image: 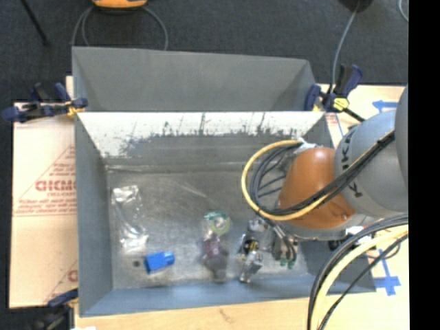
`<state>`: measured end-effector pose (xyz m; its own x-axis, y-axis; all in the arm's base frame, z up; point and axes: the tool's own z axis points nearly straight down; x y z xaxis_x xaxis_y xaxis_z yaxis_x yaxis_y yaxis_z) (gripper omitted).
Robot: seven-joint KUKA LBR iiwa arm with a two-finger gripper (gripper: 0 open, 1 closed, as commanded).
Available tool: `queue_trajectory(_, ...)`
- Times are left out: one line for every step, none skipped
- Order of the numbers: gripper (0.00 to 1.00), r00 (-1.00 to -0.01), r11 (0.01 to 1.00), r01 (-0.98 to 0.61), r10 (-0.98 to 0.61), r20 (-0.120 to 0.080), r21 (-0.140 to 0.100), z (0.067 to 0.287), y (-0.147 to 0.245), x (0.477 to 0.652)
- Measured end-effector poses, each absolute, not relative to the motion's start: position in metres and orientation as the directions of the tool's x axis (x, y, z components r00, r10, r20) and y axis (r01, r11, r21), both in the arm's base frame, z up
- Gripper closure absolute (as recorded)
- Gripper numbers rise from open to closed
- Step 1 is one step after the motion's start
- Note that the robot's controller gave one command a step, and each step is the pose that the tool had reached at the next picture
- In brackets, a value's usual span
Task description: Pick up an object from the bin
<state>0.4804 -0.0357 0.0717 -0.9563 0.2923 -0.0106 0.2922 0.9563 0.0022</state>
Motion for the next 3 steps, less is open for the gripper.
queue_trajectory(1.00, -0.956, 0.956, 0.292, 0.292, -0.015, 0.003, 0.075, -0.035, 0.482)
queue_trajectory(1.00, -0.943, 0.943, 0.332, 0.332, -0.010, 0.003, 0.186, -0.043, 0.482)
queue_trajectory(1.00, -0.932, 0.932, 0.362, 0.362, -0.011, 0.003, 0.270, -0.050, 0.486)
